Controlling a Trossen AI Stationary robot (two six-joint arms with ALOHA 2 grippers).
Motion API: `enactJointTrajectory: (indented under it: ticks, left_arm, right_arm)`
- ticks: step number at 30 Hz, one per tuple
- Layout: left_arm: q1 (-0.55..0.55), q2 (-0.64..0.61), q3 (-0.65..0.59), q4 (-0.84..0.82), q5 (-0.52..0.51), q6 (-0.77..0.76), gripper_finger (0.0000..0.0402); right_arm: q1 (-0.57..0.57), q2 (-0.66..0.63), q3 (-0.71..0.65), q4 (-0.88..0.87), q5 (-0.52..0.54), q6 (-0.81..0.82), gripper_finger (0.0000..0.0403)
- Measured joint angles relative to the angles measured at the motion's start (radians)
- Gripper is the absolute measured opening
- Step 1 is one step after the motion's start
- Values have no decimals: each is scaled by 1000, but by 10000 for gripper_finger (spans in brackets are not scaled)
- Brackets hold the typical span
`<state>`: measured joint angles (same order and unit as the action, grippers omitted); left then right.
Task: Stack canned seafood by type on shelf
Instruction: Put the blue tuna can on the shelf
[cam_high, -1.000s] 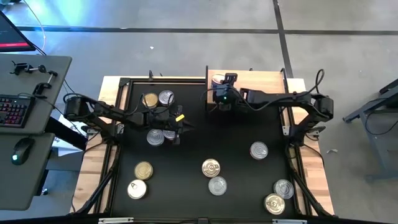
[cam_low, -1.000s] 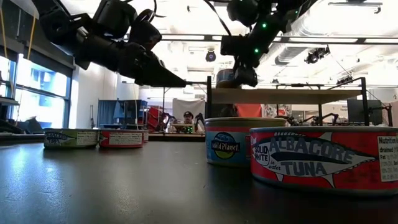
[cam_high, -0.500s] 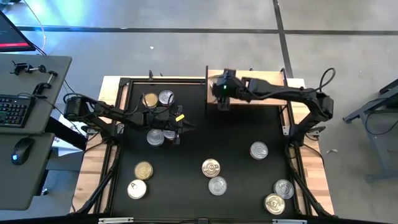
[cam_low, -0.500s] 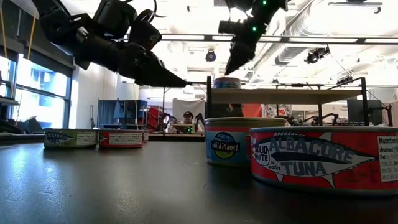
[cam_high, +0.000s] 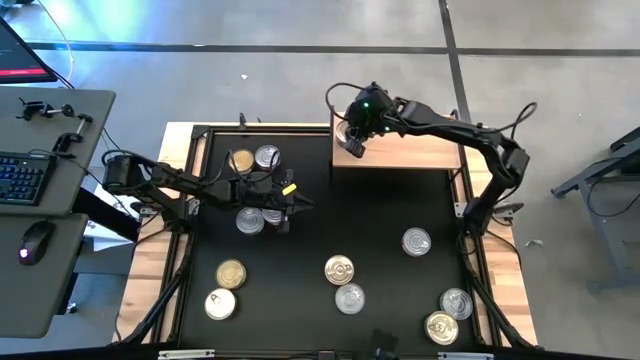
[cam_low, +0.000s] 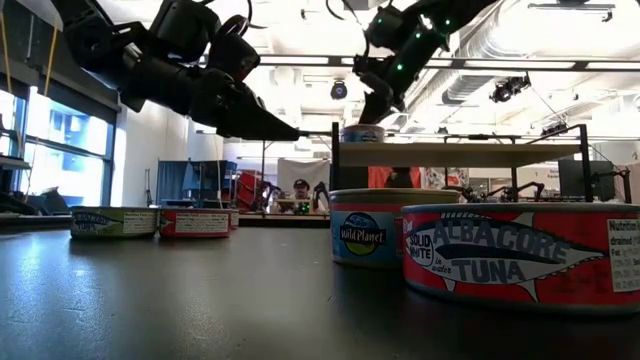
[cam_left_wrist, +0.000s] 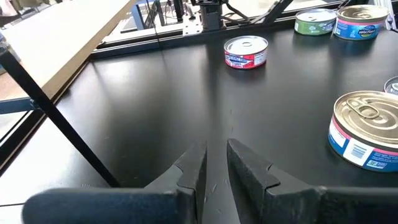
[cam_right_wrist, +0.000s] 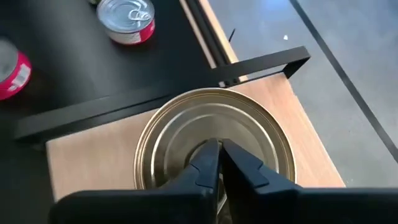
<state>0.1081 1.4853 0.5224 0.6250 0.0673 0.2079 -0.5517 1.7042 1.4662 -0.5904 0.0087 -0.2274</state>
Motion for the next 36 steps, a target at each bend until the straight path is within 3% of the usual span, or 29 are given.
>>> enactJointTrajectory:
  ticks: [10,16,27,36]
  left_arm:
    - [0,0,0,0,0,-11,53]
    - [-7,0,0,0,0,-21,53]
    - [-11,0,0,1,0,-23,53]
    - [-12,0,0,1,0,-32,53]
  right_arm:
    - [-17,42,-1,125,21,29,2]
    - [-20,44,-3,147,96,38,4]
    - [-20,45,-5,224,99,36,6]
    - [4,10,39,189,139,-41,67]
